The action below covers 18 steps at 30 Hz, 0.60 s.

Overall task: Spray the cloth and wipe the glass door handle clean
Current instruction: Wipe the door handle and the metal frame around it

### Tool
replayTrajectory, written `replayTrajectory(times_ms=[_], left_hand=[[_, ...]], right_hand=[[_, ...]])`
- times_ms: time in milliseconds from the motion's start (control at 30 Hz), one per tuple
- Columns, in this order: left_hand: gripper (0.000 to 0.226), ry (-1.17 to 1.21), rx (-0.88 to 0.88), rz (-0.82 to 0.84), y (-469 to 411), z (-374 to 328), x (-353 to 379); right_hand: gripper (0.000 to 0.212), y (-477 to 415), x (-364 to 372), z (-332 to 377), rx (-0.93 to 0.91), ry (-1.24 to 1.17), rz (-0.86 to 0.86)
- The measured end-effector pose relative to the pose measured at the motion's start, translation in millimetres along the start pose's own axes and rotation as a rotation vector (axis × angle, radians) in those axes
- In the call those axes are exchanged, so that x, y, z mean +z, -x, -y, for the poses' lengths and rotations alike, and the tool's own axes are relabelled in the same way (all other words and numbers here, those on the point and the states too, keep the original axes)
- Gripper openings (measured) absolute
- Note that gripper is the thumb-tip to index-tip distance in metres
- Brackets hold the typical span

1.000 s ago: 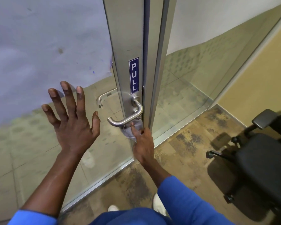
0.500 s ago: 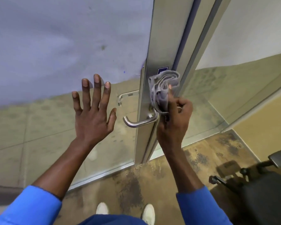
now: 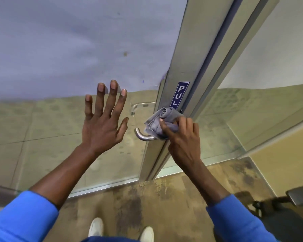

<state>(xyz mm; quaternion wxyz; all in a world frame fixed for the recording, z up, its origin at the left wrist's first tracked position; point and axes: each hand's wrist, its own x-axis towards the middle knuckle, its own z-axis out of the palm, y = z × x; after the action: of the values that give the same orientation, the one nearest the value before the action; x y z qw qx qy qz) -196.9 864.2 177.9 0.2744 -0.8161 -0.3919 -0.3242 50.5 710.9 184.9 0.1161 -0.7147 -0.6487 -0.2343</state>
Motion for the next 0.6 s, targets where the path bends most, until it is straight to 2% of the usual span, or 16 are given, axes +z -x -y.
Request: replayTrajectory(times_ms=[100,267,367,600], left_hand=[[0.108,-0.005,-0.006,0.013,-0.3,-0.9,-2.5],[0.11,-0.005,-0.011,0.03,-0.7,-1.6,-5.9],[0.111,-0.01,-0.005,0.041,-0.9,-0.7,-7.1],[0.109,-0.013,-0.005,0.046,-0.2,-0.7,-5.3]], right_hand=[[0.059,-8.3,-8.5,-9.9,-0.133,0.076,0.029],[0.02,-36.5,-25.3,-20.7,-0.42,0.158,0.056],[0.025,-47.2,-25.5,-18.1,-0.507,0.265,0.068],[0.041,-37.6,-21.5,-63.6,-0.515,0.294,-0.226]])
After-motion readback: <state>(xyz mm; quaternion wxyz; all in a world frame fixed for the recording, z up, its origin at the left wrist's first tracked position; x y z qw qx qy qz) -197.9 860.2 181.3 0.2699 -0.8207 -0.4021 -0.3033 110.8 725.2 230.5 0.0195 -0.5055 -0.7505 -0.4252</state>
